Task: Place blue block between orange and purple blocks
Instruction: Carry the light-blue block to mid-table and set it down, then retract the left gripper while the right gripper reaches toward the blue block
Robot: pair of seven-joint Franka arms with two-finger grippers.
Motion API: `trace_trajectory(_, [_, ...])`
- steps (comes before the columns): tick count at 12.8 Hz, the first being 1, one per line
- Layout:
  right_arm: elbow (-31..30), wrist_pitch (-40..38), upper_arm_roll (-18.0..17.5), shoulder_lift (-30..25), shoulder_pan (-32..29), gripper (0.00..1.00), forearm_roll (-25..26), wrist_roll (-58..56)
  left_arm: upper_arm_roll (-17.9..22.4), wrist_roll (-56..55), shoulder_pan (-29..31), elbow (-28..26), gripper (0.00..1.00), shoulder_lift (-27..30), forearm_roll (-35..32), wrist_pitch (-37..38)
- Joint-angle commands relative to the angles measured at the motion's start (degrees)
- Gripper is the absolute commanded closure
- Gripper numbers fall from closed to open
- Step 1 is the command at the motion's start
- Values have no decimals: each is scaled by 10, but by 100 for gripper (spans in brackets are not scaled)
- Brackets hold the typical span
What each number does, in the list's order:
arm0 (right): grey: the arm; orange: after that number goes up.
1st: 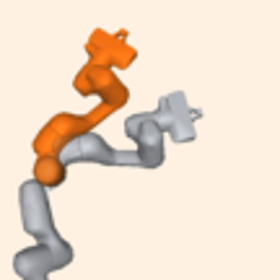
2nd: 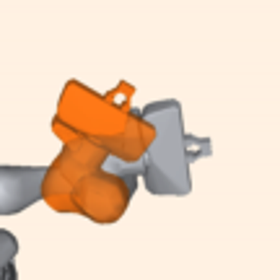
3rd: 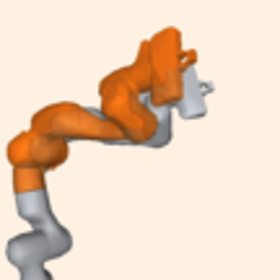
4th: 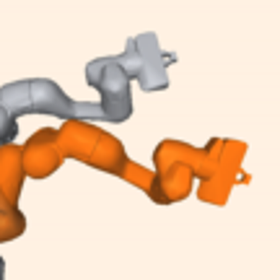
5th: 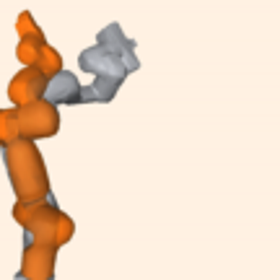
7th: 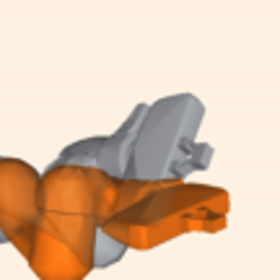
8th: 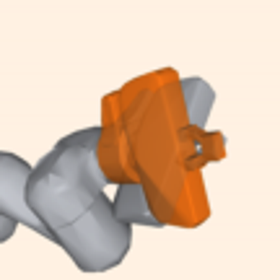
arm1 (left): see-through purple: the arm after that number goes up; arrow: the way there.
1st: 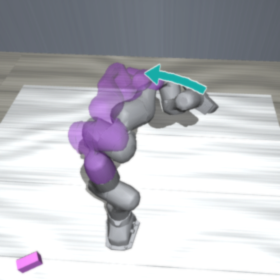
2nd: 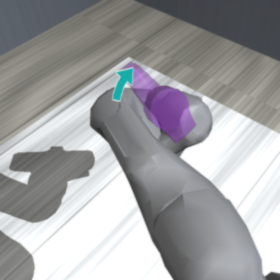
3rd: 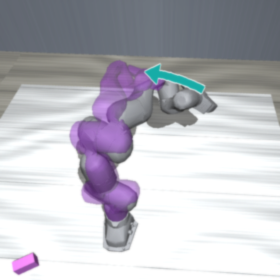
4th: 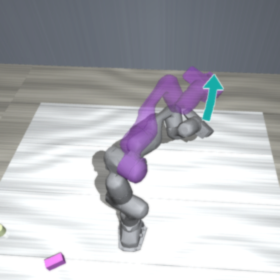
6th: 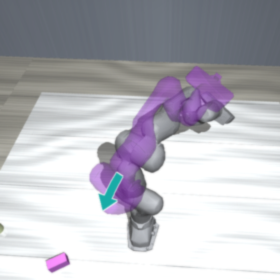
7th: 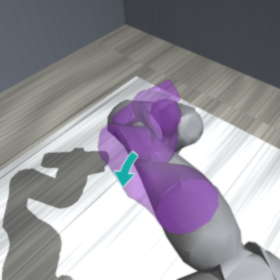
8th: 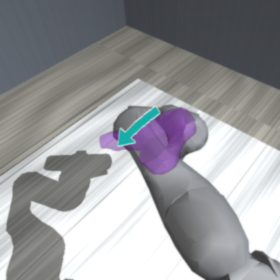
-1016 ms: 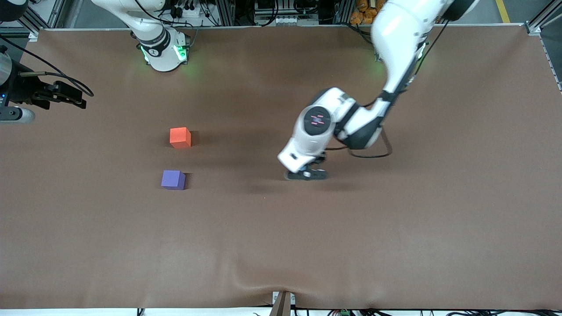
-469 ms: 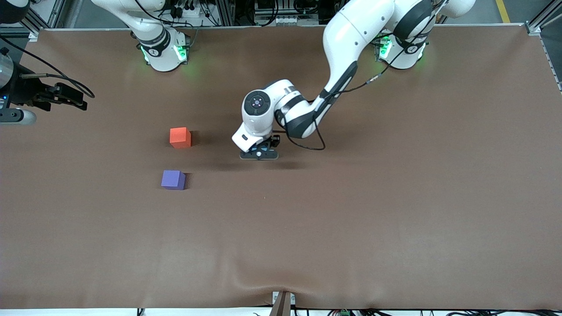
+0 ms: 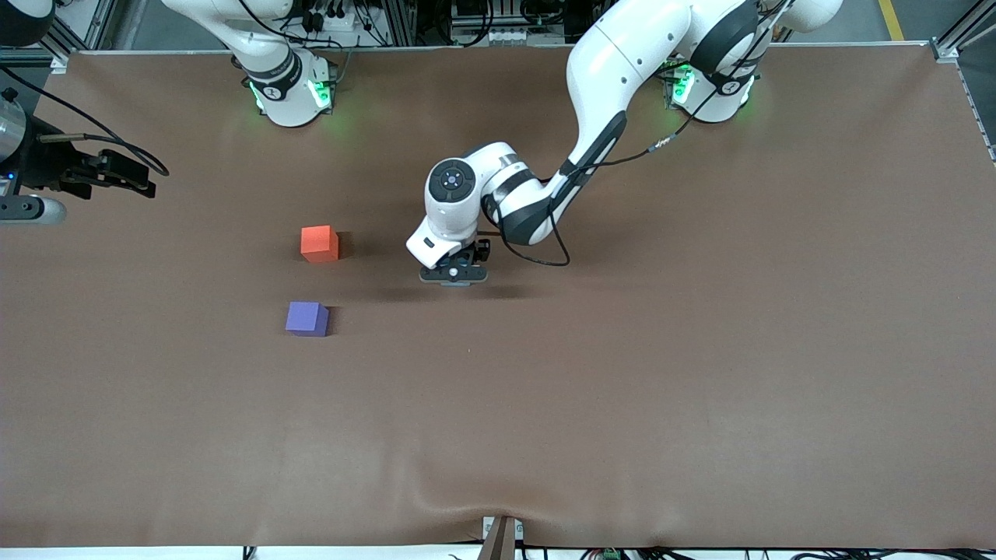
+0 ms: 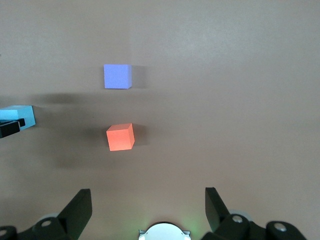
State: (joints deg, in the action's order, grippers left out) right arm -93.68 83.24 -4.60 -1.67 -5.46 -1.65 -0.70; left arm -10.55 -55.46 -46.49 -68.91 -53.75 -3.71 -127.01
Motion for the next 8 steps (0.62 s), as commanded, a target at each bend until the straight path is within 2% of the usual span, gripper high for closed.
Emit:
trace_trajectory(1, [1, 3, 3, 0, 5, 0, 2, -3, 9, -9, 2, 7, 0, 45, -13, 20])
trace_trajectory(5, [1, 3, 3, 2, 12, 0, 2, 1, 14, 13, 102, -9, 0, 200, -14, 190])
trace_trajectory(8, [2, 9, 3, 10, 43, 0, 1, 10, 8, 55, 203, -8, 0, 288, -7, 299])
